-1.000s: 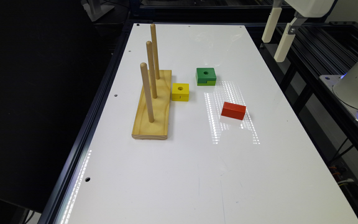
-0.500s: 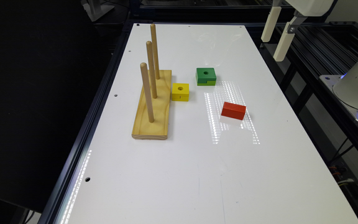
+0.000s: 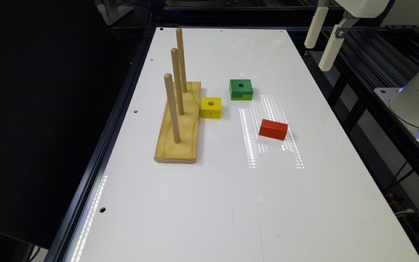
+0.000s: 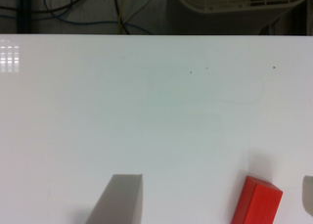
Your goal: Pick up yellow block.
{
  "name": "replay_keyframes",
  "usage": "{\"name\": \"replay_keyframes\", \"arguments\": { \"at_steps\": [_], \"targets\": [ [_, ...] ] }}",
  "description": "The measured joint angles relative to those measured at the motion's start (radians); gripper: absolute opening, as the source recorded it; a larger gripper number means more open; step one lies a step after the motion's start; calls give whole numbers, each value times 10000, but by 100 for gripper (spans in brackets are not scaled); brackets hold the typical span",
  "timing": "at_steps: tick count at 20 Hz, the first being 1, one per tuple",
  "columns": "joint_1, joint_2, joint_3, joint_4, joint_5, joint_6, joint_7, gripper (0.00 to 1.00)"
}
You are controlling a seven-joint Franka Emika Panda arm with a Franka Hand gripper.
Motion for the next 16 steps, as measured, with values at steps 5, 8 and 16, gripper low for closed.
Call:
{"name": "replay_keyframes", "arguments": {
  "at_steps": [5,8,16],
  "targets": [
    [0,83,0,173,0,2,0,100],
    [-6,284,0,366,0,73,0,100],
    [-32,1434,-1,1018,0,632,0,100]
  ]
}}
